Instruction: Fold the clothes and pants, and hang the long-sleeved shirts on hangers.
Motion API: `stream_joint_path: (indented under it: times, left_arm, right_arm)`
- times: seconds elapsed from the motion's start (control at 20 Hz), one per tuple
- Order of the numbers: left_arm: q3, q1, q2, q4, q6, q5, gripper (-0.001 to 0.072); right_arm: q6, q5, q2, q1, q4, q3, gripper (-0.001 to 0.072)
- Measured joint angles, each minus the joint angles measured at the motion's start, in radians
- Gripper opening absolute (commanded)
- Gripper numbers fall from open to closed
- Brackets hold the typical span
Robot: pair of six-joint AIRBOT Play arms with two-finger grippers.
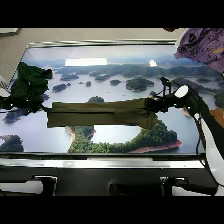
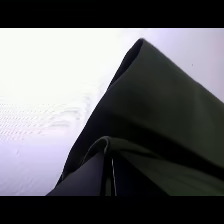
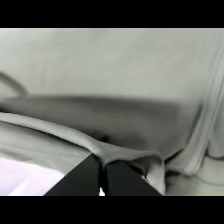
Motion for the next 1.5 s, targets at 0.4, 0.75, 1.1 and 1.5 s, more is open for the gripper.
stream_joint_path:
  times: [0.4,0.75,1.1,1.5]
  left_arm:
    - [0.138,-0.01,-0.132,0.008,0.003,-0.012,0.0014]
    - [0.153,-0.037,-0.185,0.013,0.007,-0.013,0.0016]
    - [0.158,-0.043,-0.184,0.014,0.012,-0.016,0.0553]
    - [0.235,-0.028,-0.056,0.082,0.025,-0.092,0.0553]
  right_arm:
    - [0.035,-0.02,-0.109,0.0,-0.013,0.124,0.0028]
    - [0.069,-0.028,-0.19,0.0,-0.011,0.19,0.0032]
    - [0.098,0.06,-0.196,-0.017,0.008,0.257,0.0543]
    - [-0.006,0.288,-0.232,-0.296,0.128,0.417,0.0624]
